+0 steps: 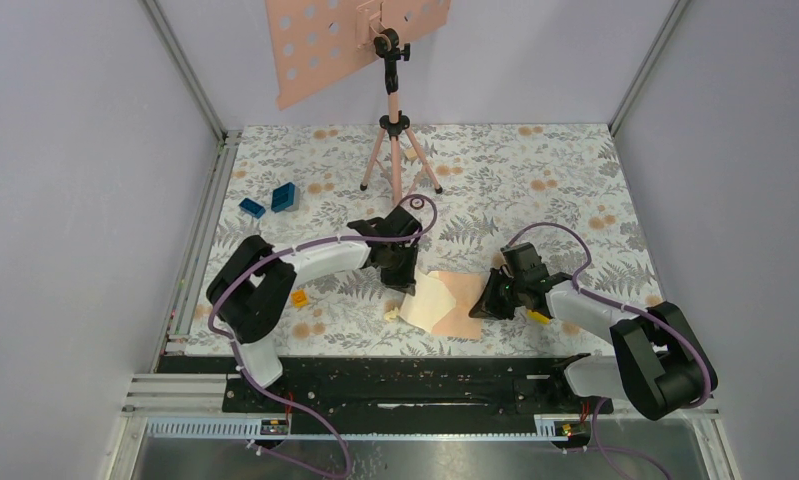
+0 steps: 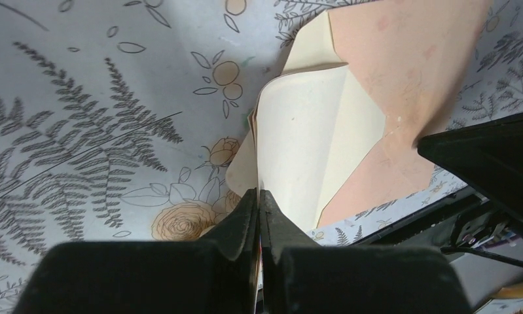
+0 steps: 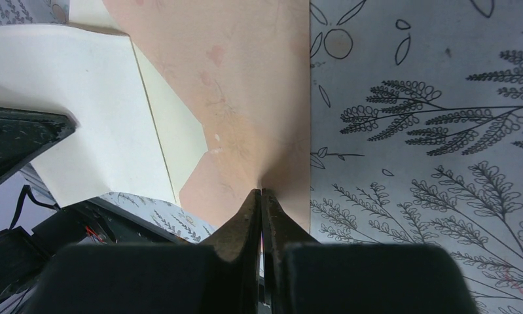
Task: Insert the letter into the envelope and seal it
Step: Place the letter in the envelope.
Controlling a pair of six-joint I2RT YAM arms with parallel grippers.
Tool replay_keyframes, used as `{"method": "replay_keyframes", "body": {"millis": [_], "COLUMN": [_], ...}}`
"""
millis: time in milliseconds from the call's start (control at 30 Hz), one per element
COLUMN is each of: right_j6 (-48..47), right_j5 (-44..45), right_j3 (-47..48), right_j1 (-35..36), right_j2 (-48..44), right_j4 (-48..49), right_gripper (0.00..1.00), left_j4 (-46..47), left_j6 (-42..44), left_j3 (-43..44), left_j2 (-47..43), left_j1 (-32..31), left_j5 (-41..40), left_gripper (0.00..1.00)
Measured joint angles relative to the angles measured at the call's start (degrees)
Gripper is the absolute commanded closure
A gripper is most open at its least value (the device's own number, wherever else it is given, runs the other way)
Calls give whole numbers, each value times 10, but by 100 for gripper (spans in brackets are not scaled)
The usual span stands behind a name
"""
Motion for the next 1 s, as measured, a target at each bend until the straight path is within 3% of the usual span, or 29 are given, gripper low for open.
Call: {"method": "replay_keyframes", "body": {"millis": [367,1000], "right_j6": [0,1], "right_j5": [10,10], "right_j3": [-2,-2], "right_j1": [0,0], "right_j2": [-5,-5], "right_j4": [0,0], "right_gripper": [100,100], "left_j4": [2,8], "left_j6": [-35,-32], "left_j3": [-9,-8], "left_j2": [-22,-21], "left_j1": [5,5], "left_j5": [-32,-5], "left_gripper": [100,100]}}
